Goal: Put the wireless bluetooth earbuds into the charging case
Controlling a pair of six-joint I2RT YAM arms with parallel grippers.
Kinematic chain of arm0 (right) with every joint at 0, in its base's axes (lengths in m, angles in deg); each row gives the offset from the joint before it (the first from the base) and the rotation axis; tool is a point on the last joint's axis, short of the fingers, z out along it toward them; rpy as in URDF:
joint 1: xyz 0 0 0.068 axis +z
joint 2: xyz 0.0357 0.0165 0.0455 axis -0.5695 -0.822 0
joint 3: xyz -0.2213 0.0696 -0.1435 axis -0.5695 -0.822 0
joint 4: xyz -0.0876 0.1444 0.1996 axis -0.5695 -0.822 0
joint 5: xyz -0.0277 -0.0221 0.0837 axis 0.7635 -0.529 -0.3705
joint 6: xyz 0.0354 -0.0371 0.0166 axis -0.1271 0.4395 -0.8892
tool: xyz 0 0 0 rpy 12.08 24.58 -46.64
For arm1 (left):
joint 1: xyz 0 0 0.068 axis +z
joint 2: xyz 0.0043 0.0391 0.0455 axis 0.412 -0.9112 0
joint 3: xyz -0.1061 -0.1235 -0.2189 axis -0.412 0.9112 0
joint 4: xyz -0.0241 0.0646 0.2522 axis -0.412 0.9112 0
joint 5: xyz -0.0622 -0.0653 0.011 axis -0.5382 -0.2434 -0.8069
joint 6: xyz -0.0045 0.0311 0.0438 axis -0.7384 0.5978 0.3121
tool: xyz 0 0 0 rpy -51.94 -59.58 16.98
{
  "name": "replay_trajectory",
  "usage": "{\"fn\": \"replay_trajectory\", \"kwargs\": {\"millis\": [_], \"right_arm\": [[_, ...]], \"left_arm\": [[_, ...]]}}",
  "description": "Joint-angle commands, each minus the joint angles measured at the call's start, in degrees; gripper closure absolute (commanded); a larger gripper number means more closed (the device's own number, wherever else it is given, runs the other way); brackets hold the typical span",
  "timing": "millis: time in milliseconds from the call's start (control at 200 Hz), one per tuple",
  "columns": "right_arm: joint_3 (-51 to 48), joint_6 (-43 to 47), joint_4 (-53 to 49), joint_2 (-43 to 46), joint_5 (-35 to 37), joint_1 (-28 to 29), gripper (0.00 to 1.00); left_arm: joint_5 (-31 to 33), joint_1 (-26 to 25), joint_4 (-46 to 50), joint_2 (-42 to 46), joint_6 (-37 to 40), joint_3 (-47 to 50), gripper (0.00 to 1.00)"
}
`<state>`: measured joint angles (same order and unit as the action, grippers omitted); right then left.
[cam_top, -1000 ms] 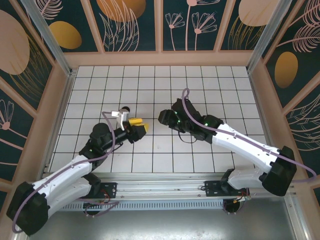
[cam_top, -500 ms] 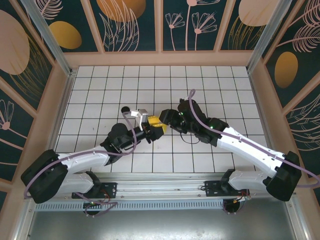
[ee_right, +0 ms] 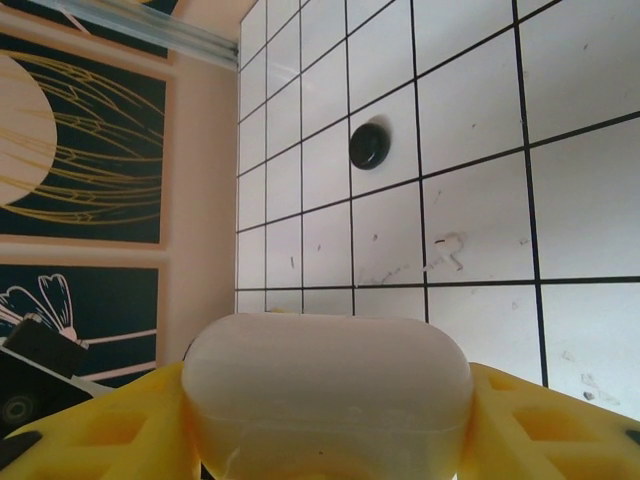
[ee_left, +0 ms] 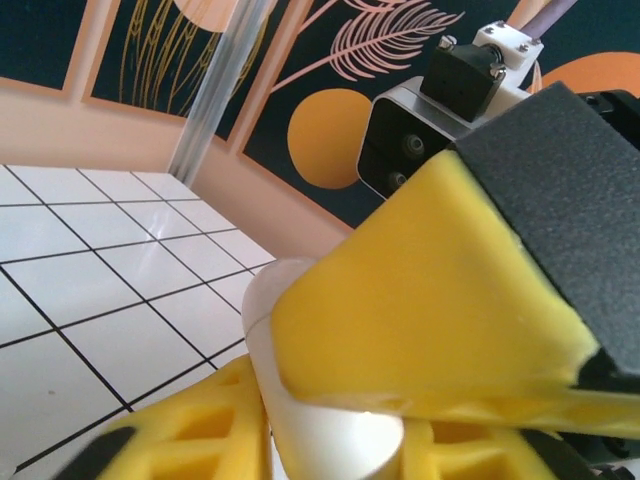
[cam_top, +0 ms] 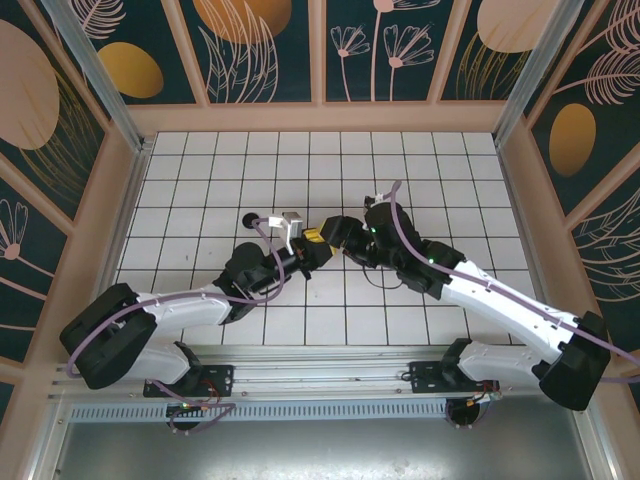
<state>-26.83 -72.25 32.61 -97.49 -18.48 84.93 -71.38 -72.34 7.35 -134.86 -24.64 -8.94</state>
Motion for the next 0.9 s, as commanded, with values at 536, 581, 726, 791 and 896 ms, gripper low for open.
{"fn": "replay_trajectory", "kwargs": {"millis": [536,581,726,791,896], "right_arm": [[-4.58,5.18,6.78,7.18,0.99,0.07,0.29],[-5.06,5.49,7.18,7.81,1.07,0.04,0.28],[-7.88,6.57,10.49,10.33,1.92,-0.03,0.28],[-9.87,6.86,13.02,11.58,2.31,-0.11,0.29],[-12.87,7.52,17.89,13.23,1.93,-0.36,0.3]], "left_arm": [[6.5,0.81,3.79,10.48,-7.72,4.07,1.0],[6.92,1.24,5.4,11.88,-8.25,4.37,1.0],[4.25,4.28,7.77,15.91,-11.76,5.63,1.0],[2.28,5.81,7.82,17.65,-13.82,6.32,1.0],[0.18,7.19,8.25,20.36,-15.92,6.76,1.0]]}}
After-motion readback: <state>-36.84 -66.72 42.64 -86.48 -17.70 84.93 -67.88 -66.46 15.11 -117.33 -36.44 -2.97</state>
